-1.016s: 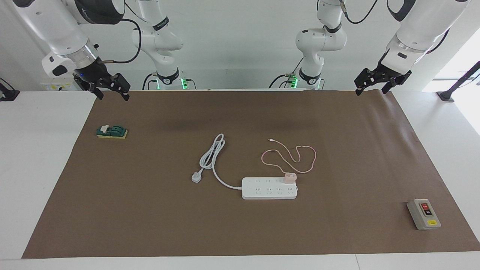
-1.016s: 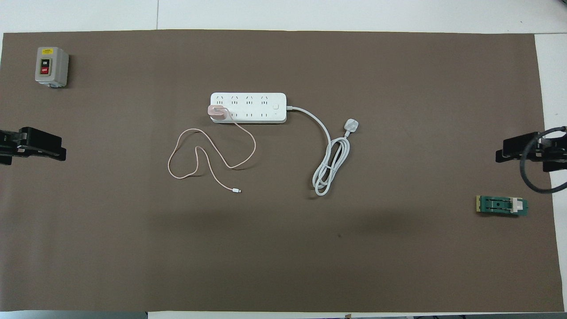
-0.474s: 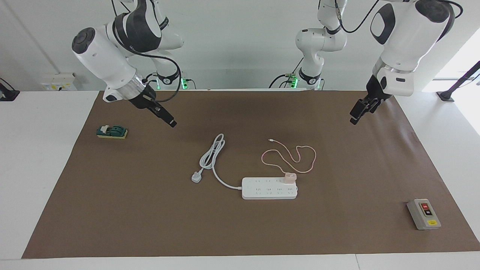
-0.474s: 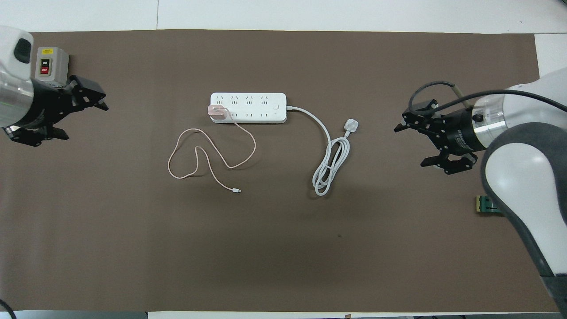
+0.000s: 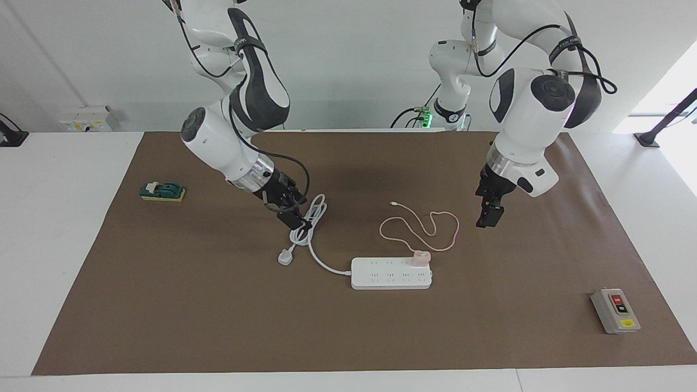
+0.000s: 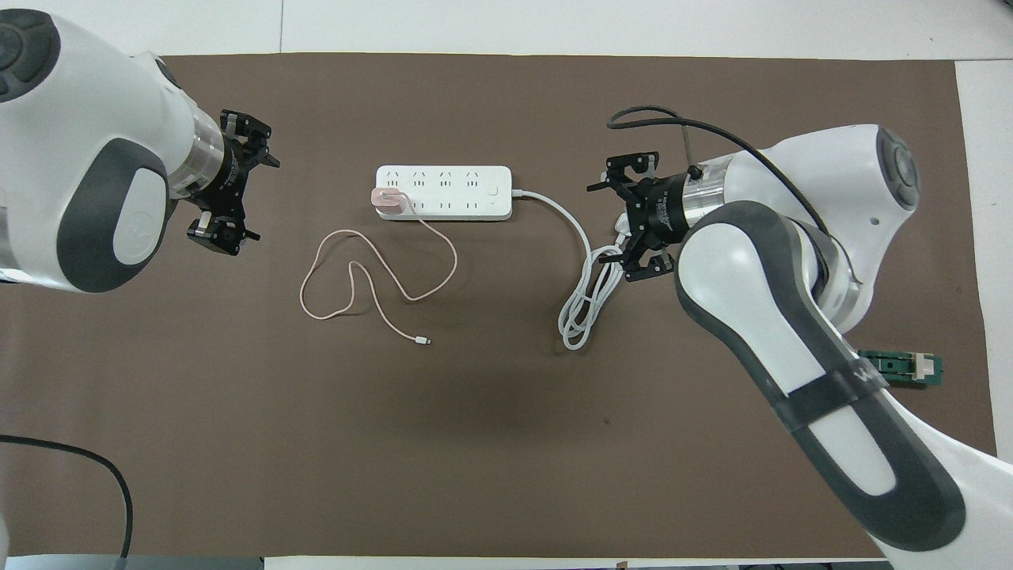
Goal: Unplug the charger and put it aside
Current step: 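Move the left gripper to the pink charger while the right gripper reaches the strip, then grasp the pink charger with the left gripper while the right gripper grips the strip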
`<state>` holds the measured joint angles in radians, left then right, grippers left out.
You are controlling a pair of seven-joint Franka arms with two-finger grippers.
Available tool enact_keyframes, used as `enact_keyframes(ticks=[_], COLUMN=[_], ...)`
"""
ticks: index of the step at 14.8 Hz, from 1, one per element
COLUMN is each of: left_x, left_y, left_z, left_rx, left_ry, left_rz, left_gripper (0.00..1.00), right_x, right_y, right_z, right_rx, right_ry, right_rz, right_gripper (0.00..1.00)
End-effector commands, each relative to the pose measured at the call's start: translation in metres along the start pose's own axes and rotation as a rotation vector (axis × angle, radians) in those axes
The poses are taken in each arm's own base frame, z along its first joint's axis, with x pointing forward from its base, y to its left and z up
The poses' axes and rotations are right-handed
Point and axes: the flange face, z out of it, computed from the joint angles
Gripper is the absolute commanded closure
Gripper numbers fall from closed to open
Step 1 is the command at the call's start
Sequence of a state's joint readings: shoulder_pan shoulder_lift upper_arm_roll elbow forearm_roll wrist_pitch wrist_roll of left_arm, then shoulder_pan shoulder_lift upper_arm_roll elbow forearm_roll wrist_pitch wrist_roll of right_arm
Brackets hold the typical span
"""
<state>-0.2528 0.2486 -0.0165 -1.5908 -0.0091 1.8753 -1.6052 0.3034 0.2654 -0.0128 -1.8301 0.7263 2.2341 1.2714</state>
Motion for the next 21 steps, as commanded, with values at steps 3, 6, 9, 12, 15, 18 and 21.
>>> enact_keyframes(ticks=[3, 6, 9, 12, 15, 18, 21], left_x=[-0.017, -0.032, -0.045, -0.070, -0.093, -0.111, -0.120], left_y=[0.022, 0.024, 0.025, 0.031, 0.032, 0.043, 0.046], left_z=[0.033, 0.050, 0.065, 0.083, 0.109, 0.134, 0.146], left_rx=[-0.013, -0.010, -0.039, -0.048, -0.015, 0.009, 0.027], left_ry=[-0.004, -0.013, -0.022, -0.023, -0.013, 0.005, 0.017], left_rz=[-0.209, -0.240, -0.290, -0.296, -0.286, -0.314, -0.307], left_gripper=[0.00, 0.00, 0.00, 0.00, 0.00, 0.00, 0.00], right_x=[0.012, 0.020, 0.022, 0.014, 0.011, 0.012, 0.010], right_y=[-0.065, -0.073, -0.087, -0.104, -0.101, -0.094, -0.093], right_z=[0.066, 0.131, 0.156, 0.158, 0.180, 0.191, 0.192], right_rx=[0.013, -0.147, -0.189, -0.163, -0.154, -0.184, -0.188], right_ry=[-0.095, -0.142, -0.182, -0.207, -0.201, -0.205, -0.200], right_rz=[0.193, 0.176, 0.144, 0.104, 0.073, 0.066, 0.051], right_gripper=[0.00, 0.00, 0.00, 0.00, 0.00, 0.00, 0.00])
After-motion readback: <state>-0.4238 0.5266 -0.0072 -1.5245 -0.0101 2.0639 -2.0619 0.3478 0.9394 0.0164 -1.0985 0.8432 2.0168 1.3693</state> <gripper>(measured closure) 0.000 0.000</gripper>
